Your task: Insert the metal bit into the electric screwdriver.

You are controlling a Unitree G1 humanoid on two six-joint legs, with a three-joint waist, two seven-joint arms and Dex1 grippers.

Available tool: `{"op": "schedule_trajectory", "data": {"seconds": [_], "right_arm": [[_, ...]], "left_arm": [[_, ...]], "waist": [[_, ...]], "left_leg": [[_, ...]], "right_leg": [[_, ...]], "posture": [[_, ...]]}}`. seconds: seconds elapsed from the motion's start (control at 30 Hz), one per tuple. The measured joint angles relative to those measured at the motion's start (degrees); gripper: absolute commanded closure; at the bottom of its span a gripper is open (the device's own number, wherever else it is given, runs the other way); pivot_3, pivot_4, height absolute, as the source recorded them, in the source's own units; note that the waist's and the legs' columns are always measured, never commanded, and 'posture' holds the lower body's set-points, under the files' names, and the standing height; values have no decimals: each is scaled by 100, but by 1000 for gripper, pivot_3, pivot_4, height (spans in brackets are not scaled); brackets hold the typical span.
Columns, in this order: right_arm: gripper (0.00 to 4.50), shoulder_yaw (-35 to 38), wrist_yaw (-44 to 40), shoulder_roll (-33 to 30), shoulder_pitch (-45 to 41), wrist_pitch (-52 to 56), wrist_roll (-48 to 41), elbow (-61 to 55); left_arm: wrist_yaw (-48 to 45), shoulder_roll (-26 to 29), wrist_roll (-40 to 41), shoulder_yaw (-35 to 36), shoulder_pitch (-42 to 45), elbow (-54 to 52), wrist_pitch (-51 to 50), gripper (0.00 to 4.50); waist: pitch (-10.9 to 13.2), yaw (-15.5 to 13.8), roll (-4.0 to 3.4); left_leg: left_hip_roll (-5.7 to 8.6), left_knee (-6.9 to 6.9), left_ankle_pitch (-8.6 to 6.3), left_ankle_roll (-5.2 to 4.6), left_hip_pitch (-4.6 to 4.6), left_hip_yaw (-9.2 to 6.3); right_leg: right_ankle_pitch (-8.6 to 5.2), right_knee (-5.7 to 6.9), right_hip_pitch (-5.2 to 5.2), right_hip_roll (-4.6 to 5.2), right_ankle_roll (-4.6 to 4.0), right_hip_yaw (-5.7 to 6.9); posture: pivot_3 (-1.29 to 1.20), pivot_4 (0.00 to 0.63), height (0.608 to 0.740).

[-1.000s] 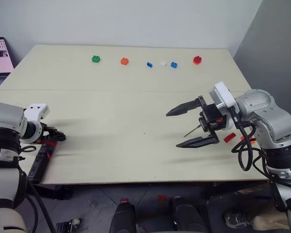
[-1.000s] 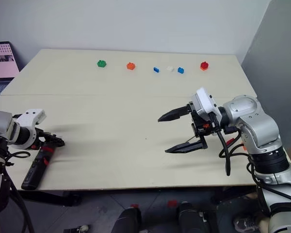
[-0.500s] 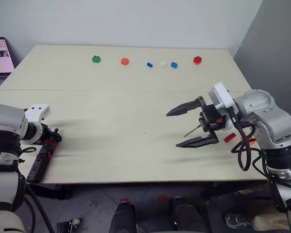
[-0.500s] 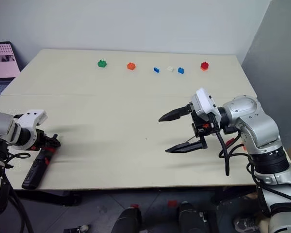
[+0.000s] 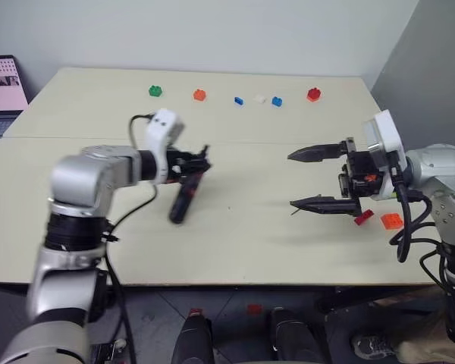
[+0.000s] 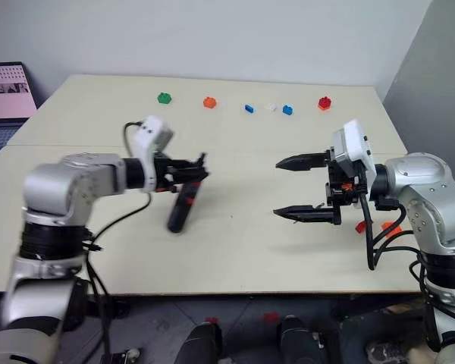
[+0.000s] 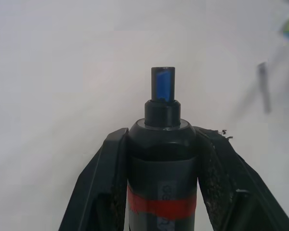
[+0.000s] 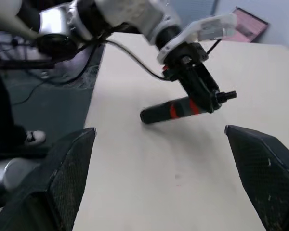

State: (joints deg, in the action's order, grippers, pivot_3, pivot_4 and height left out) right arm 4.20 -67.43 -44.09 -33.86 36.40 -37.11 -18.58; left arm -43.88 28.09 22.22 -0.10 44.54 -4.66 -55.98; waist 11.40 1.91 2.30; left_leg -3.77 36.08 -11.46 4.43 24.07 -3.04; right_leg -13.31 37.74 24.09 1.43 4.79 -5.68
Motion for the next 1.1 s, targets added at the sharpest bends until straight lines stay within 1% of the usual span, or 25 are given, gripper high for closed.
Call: {"op": "schedule_trajectory", "data": {"seconds": [0.13,0.27,0.33,0.47,0.67,0.73,0.9,1.1], "right_arm": [[0,81,560,13,142,154,2,-219],[0,112,1054,112,148,208,12,-352],[0,99,1247,174,151,234,15,-383],[0,-15,1401,208,182,233,46,-415],[0,-123,1429,211,183,209,69,-416],[0,-206,1395,204,183,168,116,-412],[0,-342,1257,164,203,65,265,-341],[0,-483,994,20,196,-110,465,-76]], "left_arm": [[387,-603,-118,-4,-164,73,1091,2847],[639,-983,-446,-75,-444,293,2199,2847],[774,-1209,-608,-143,-614,582,2778,2848],[943,-1487,-787,-190,-906,870,3620,2848],[862,-1377,-760,-180,-1273,676,4047,2848],[795,-1210,-703,-173,-1453,475,4083,2848],[744,-848,-461,4,-1903,-128,3828,2849],[787,-695,-394,55,-2081,-410,3664,2850]], "waist": [[0,70,0],[-1,86,-1],[-1,84,-1],[-1,84,-1],[-2,99,-3],[-2,123,-3],[-3,164,-3],[-3,167,-3]], "left_leg": [[1,1,1,-2,-14,0],[5,5,4,-6,-18,1],[7,8,5,-6,-17,2],[6,4,4,-6,-17,3],[5,2,4,-6,-26,2],[4,3,4,-6,-34,2],[4,2,4,-6,-62,2],[5,2,4,-6,-80,4]], "right_leg": [[-4,2,-4,-5,14,-10],[-5,-3,-14,-4,9,-14],[-5,-8,-18,-2,9,-16],[0,-16,-22,-2,17,-15],[-2,-16,-29,-3,14,-14],[-13,-16,-35,-3,-7,-15],[-15,-15,-57,-3,-12,-16],[-16,-22,-76,-3,-15,-20]], "posture": [[0,150,740],[0,150,740],[0,150,740],[0,150,740],[0,150,740],[0,150,740],[0,150,740],[0,150,740]]}}
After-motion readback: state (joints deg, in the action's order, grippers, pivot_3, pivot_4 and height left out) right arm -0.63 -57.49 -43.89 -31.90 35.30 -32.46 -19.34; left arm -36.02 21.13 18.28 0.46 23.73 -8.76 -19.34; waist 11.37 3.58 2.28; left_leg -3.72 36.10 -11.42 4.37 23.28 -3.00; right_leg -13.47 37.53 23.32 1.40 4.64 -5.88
